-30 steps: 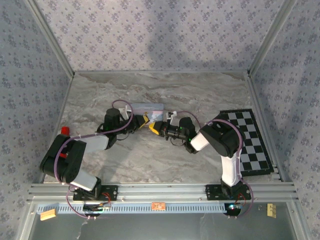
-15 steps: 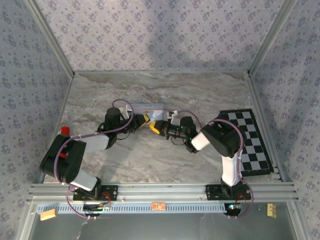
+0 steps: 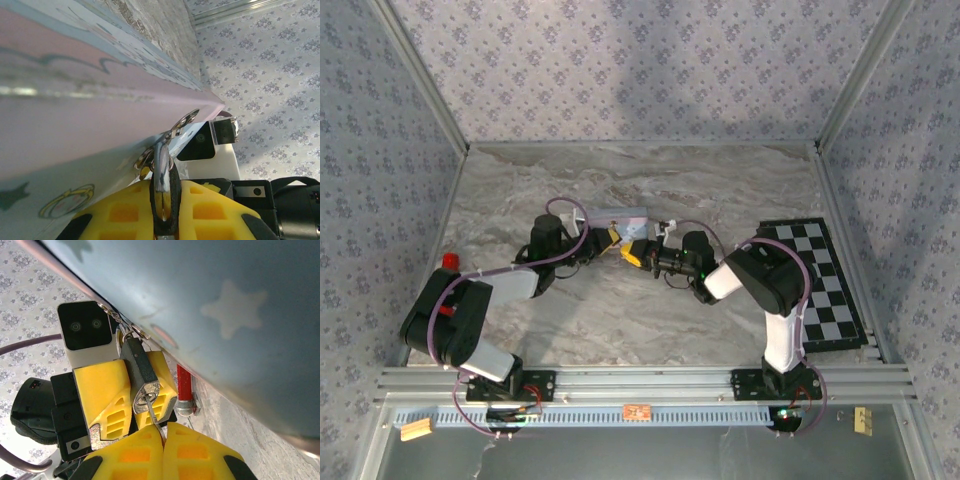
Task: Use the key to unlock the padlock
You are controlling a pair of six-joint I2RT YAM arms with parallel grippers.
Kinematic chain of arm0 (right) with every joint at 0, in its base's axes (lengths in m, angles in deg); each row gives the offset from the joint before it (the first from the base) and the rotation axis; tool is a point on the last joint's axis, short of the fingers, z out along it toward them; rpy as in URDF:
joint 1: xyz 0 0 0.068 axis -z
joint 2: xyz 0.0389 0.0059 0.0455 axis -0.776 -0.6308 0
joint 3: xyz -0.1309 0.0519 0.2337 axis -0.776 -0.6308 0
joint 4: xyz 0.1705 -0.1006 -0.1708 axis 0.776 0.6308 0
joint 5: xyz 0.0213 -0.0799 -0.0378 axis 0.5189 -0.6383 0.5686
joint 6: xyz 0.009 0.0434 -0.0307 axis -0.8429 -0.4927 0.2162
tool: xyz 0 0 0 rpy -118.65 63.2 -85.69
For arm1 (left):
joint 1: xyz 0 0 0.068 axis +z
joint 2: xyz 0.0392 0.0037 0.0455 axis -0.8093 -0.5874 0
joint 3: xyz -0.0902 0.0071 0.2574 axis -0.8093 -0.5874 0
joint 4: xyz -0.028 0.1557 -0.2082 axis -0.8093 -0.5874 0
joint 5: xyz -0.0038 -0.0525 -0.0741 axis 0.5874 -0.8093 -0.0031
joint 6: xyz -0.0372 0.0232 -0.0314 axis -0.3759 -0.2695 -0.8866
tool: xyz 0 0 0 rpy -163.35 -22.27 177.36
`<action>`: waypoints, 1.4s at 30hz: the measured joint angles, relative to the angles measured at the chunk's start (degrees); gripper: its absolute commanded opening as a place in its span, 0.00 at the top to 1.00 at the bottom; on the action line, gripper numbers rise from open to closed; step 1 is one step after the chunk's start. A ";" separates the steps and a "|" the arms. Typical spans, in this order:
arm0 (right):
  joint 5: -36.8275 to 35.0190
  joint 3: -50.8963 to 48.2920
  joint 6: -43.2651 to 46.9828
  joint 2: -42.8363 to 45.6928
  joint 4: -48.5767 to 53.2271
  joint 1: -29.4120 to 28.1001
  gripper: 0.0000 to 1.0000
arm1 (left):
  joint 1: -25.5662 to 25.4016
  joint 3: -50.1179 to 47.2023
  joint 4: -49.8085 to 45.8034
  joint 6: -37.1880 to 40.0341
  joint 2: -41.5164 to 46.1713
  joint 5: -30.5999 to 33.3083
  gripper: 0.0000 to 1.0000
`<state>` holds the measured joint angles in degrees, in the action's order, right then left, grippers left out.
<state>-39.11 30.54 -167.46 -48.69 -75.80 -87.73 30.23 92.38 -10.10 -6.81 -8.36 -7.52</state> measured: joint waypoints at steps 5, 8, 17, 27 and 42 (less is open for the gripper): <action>0.22 0.55 0.02 0.00 0.50 0.44 1.00 | -0.39 0.63 -0.24 0.20 0.00 1.14 1.00; 0.81 0.59 0.22 0.00 0.48 0.94 1.00 | -0.79 0.85 -0.37 0.44 0.00 1.92 1.00; 2.99 0.59 2.19 0.09 0.98 2.16 1.00 | -1.36 0.85 -0.37 0.83 0.00 1.97 1.00; 2.29 1.29 4.72 0.59 2.14 2.10 1.00 | -1.40 1.60 -0.61 1.03 -0.04 2.60 1.00; 2.32 2.03 3.89 1.84 5.29 2.27 1.00 | -1.46 1.75 -0.57 1.03 -0.04 3.04 1.00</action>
<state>-36.79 32.57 -163.57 -46.85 -70.51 -85.46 28.77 94.13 -10.66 -5.79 -8.40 -4.48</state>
